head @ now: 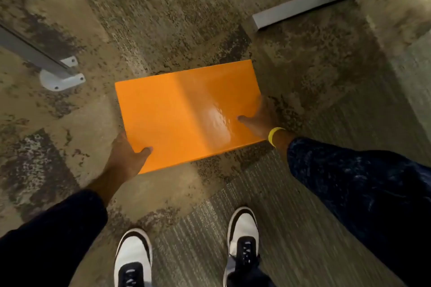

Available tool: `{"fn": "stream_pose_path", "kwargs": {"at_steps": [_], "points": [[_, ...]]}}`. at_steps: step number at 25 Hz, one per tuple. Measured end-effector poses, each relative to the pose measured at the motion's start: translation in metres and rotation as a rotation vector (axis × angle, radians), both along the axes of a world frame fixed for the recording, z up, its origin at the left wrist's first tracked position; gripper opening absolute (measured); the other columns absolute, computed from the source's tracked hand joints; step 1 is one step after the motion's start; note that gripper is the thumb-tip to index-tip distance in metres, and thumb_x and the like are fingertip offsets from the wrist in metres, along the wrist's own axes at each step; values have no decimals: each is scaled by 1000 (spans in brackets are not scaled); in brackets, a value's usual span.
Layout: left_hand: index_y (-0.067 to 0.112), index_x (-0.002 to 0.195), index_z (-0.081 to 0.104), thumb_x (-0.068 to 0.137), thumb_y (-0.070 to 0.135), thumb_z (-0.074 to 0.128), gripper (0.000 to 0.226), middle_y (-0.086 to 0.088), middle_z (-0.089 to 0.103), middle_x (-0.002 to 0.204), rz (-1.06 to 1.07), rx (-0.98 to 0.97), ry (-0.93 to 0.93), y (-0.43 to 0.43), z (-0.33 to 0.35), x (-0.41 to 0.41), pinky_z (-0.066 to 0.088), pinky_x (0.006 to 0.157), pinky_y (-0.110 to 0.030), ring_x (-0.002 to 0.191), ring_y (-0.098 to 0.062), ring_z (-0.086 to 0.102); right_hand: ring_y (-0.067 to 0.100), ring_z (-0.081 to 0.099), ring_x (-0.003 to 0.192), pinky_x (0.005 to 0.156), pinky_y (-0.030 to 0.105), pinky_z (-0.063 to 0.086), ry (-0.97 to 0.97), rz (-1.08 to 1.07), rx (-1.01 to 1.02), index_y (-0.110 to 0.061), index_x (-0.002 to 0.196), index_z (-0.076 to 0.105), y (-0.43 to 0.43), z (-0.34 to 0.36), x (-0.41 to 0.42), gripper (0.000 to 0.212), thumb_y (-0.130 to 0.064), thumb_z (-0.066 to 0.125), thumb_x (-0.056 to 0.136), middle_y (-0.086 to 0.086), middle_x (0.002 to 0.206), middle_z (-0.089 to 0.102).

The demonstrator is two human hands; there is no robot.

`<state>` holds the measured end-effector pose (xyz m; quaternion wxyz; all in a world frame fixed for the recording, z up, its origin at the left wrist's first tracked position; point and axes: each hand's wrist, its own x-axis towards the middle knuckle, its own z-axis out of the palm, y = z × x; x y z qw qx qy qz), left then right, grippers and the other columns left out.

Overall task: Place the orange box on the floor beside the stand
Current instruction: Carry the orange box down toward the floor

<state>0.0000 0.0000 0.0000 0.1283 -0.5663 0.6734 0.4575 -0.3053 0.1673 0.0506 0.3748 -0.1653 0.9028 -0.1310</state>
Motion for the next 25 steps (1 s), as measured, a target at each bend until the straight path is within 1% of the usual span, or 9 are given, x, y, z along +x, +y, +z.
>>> {"fn": "stream_pose_path", "kwargs": {"at_steps": [3, 6, 9, 11, 16, 20, 22, 23, 25], "points": [[4, 150, 25, 85, 32, 73, 86, -21, 40, 154, 138, -14, 28, 3, -8, -5, 44, 101, -53, 134, -44, 46, 28, 17, 151, 115, 36, 24, -8, -164, -124, -10, 157, 0, -5, -14, -3, 103, -27, 73, 86, 11, 166, 5], [4, 143, 39, 86, 28, 72, 70, -21, 53, 142, 251, -4, 83, 7, -12, -7, 45, 87, -46, 121, -43, 56, 31, 33, 144, 106, 35, 34, -49, -253, -179, -8, 155, 15, -6, -28, -13, 94, -23, 75, 85, 13, 160, 27], [6, 140, 45, 86, 32, 71, 65, -18, 58, 139, 341, 26, 128, 4, -15, -10, 49, 94, -53, 118, -41, 59, 33, 55, 124, 93, 38, 46, -161, -342, -211, -8, 142, 41, 0, -35, -35, 75, -24, 80, 80, 14, 140, 54], [6, 139, 47, 85, 34, 72, 65, -18, 59, 138, 369, 9, 145, 4, -18, -11, 50, 95, -54, 116, -41, 60, 31, 61, 112, 85, 41, 49, -242, -364, -227, -8, 136, 47, 4, -39, -43, 71, -24, 82, 77, 13, 132, 60], [6, 137, 49, 82, 29, 75, 65, -21, 58, 138, 455, -87, 197, 2, -17, -30, 48, 96, -56, 117, -42, 59, 28, 64, 102, 65, 31, 52, -277, -383, -319, -8, 132, 50, 9, -47, -49, 70, -19, 86, 72, 10, 122, 64], [5, 137, 48, 82, 23, 75, 64, -21, 59, 137, 476, -104, 273, 13, -13, -60, 47, 101, -59, 118, -40, 60, 31, 60, 118, 92, 45, 52, -270, -367, -340, -8, 136, 49, 15, -47, -73, 70, -19, 84, 76, 12, 133, 60], [6, 137, 47, 83, 23, 75, 63, -20, 59, 136, 479, -110, 316, 15, -14, -81, 48, 101, -56, 118, -38, 60, 32, 57, 124, 98, 46, 50, -261, -376, -356, -8, 140, 45, 21, -46, -94, 72, -17, 81, 78, 13, 139, 57], [7, 136, 48, 83, 22, 74, 60, -19, 60, 135, 473, -111, 351, 16, -14, -93, 49, 98, -53, 115, -36, 61, 31, 57, 123, 95, 45, 50, -248, -381, -357, -8, 142, 44, 24, -45, -106, 73, -17, 80, 79, 13, 140, 56], [10, 135, 48, 85, 19, 71, 56, -16, 62, 134, 444, -90, 437, 20, -18, -124, 50, 93, -48, 110, -32, 63, 28, 60, 111, 77, 36, 53, -198, -390, -350, -10, 140, 45, 31, -43, -134, 69, -21, 79, 81, 13, 137, 58]]}}
